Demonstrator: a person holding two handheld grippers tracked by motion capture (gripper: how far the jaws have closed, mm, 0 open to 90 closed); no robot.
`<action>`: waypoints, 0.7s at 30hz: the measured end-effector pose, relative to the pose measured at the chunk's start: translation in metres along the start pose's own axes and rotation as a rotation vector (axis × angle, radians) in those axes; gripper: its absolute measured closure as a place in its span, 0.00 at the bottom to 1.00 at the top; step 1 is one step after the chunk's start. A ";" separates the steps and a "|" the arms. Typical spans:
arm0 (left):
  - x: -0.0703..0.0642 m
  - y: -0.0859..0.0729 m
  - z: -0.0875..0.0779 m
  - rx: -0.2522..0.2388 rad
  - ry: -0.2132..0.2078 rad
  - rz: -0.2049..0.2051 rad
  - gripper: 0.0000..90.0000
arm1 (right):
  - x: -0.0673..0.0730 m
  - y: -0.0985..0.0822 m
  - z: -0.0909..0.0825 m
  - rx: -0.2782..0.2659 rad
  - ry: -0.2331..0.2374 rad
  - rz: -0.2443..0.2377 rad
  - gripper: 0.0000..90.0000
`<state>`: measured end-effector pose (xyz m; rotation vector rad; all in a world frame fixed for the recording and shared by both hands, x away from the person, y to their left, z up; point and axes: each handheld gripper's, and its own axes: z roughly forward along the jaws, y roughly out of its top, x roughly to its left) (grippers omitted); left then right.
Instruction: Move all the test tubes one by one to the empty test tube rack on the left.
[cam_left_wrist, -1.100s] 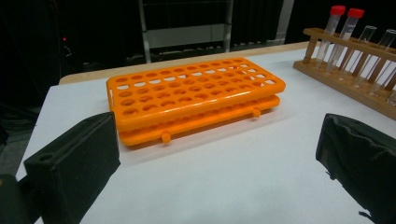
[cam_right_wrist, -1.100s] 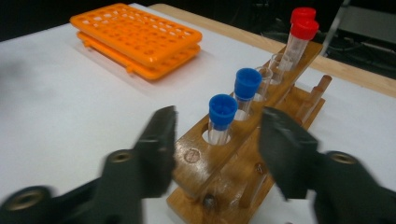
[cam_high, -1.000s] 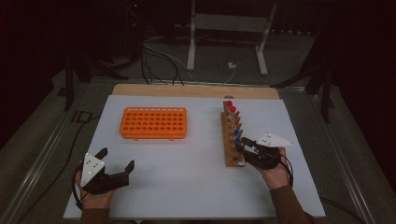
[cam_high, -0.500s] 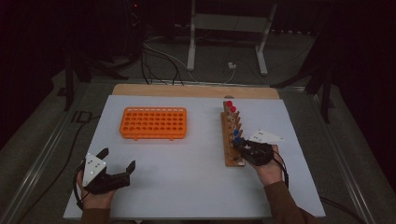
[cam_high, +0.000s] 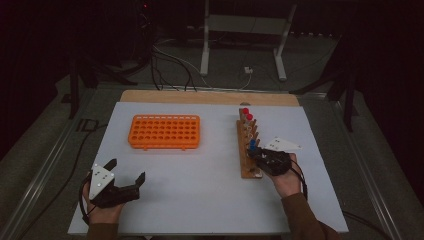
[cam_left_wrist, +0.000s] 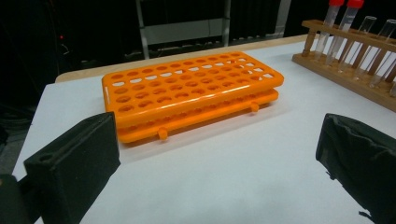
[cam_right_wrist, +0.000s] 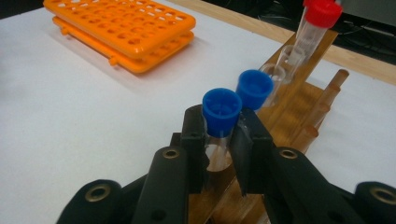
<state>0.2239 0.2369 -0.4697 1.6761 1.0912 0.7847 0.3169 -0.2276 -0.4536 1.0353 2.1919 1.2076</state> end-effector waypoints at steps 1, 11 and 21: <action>0.000 0.000 0.000 0.003 0.000 0.002 0.00 | 0.000 0.003 -0.003 -0.003 0.000 0.001 0.85; -0.005 0.003 0.004 0.010 -0.023 0.000 0.00 | -0.002 0.025 -0.020 -0.025 0.028 0.010 0.85; -0.029 0.033 0.017 -0.010 -0.111 0.063 0.01 | -0.005 0.048 -0.037 -0.049 0.027 -0.008 0.85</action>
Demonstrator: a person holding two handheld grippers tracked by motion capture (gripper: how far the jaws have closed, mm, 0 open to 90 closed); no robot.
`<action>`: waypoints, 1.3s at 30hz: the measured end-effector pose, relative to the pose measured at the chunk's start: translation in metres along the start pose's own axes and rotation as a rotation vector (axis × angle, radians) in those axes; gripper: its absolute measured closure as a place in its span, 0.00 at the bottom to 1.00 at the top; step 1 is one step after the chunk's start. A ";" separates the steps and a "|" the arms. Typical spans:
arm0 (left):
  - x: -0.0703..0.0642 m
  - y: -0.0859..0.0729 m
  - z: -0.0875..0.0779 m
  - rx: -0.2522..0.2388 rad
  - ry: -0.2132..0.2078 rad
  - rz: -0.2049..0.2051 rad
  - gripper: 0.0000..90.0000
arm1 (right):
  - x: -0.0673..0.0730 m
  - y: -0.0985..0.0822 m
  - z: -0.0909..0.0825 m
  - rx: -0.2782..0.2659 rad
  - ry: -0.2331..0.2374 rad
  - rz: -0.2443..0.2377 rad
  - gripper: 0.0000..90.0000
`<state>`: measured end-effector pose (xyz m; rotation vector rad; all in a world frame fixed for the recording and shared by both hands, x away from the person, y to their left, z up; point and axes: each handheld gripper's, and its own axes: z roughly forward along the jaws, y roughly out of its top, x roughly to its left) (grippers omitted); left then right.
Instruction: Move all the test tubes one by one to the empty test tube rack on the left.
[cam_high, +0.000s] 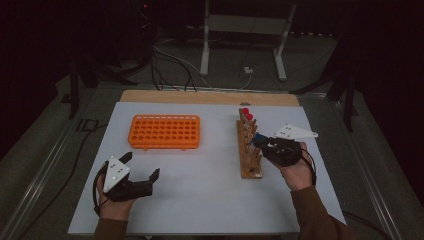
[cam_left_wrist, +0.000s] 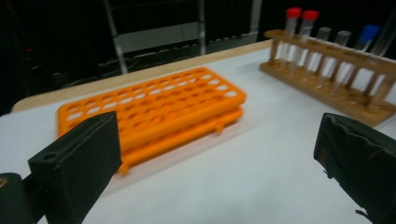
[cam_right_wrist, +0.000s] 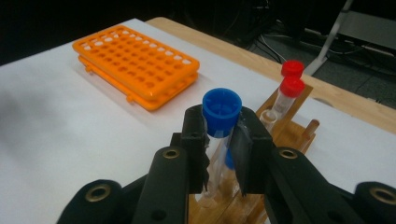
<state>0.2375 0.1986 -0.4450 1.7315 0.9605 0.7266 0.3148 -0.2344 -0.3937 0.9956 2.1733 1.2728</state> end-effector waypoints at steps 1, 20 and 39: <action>0.000 0.000 0.000 0.000 0.000 0.000 0.01 | 0.000 0.000 0.000 0.000 0.000 0.000 0.85; -0.057 0.047 0.075 -0.027 -0.181 0.050 0.02 | 0.017 0.019 0.011 -0.023 0.101 0.000 0.85; -0.110 0.059 0.122 0.014 -0.281 0.094 0.41 | 0.045 0.024 0.036 -0.009 0.181 0.006 0.85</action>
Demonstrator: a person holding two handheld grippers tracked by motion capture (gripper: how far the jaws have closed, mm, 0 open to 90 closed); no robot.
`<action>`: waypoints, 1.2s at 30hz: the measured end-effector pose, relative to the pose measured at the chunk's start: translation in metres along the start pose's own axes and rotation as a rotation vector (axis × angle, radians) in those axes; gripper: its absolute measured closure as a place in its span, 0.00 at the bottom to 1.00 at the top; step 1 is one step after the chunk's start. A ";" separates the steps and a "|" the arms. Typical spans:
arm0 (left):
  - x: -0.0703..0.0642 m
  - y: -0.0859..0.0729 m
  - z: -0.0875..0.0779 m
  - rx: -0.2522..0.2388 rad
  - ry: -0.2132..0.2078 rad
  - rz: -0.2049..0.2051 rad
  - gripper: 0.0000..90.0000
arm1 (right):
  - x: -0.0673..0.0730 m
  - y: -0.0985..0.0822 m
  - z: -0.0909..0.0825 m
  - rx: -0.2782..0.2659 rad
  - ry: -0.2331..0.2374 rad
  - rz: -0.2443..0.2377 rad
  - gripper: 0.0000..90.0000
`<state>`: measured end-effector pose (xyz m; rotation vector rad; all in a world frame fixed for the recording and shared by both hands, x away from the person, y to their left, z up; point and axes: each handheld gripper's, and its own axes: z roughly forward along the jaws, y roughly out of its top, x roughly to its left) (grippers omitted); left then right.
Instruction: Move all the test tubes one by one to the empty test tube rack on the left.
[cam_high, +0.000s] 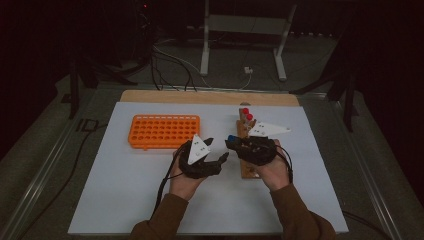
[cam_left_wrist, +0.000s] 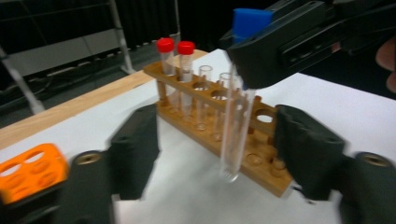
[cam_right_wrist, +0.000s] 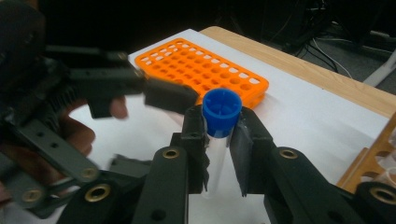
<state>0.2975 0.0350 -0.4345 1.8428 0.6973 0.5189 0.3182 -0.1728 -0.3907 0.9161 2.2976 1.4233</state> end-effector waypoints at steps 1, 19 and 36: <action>-0.001 0.000 0.002 0.003 -0.007 0.000 0.46 | 0.001 0.000 0.000 0.000 0.002 0.002 0.85; 0.000 -0.001 0.007 0.008 -0.050 0.017 0.85 | 0.004 0.000 0.006 0.004 0.023 0.000 0.85; 0.025 -0.003 0.001 0.000 0.012 -0.008 0.85 | -0.011 -0.013 -0.007 -0.038 -0.040 0.029 0.25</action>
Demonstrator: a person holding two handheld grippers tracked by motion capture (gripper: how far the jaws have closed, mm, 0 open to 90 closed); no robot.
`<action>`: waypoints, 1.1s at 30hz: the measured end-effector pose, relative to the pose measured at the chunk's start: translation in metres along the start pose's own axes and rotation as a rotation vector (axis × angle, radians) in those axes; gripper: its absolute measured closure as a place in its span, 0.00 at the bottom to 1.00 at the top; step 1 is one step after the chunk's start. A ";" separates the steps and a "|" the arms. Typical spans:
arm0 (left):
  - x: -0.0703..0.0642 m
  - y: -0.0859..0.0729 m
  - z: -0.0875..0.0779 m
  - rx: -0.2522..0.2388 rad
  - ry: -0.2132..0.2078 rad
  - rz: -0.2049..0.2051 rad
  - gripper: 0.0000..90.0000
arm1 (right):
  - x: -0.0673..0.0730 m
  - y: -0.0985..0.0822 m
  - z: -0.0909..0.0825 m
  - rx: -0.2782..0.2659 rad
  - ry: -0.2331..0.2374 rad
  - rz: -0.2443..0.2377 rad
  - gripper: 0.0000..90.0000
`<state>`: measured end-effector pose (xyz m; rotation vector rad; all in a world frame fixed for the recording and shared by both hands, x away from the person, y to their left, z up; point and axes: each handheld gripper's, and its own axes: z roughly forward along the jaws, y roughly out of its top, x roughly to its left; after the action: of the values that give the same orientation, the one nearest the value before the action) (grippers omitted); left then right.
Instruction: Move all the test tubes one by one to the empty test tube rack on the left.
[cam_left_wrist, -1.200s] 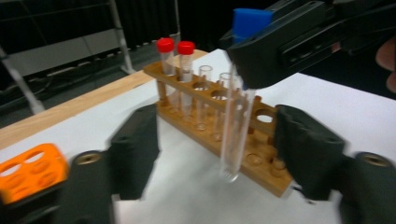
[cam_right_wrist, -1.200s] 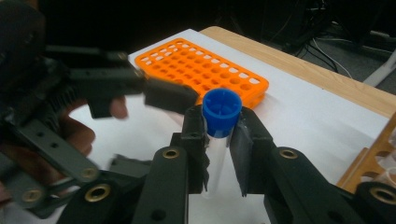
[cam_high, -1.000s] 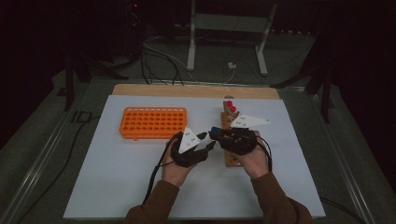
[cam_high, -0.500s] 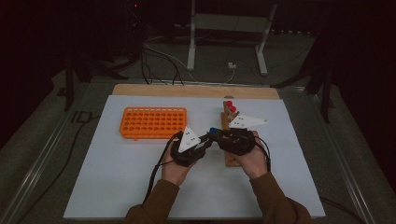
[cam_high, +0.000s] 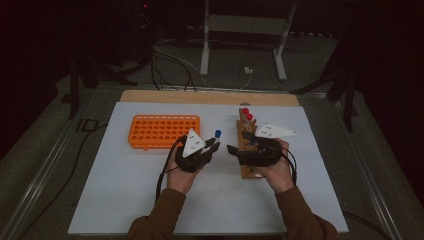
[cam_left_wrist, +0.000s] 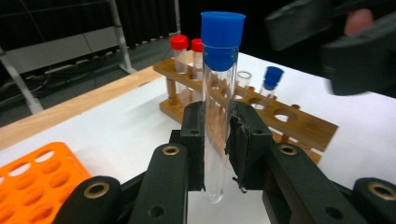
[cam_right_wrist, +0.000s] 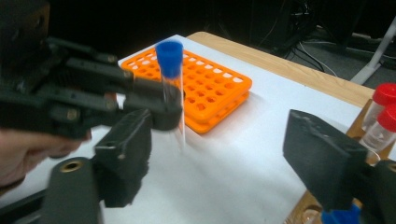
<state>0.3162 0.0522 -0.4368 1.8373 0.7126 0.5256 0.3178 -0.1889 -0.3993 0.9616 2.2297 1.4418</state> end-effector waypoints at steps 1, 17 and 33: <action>0.002 0.000 -0.001 -0.003 0.007 -0.001 0.85 | -0.001 -0.002 -0.001 -0.002 -0.003 -0.002 0.22; 0.046 -0.004 -0.010 -0.037 0.119 -0.036 0.85 | -0.013 -0.028 -0.024 -0.023 -0.122 -0.002 0.00; 0.065 -0.017 0.016 0.016 0.193 -0.072 0.85 | -0.020 -0.043 -0.032 -0.033 -0.128 0.034 0.00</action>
<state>0.3699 0.0905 -0.4566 1.7835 0.9116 0.6576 0.2983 -0.2359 -0.4260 1.0546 2.1010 1.3860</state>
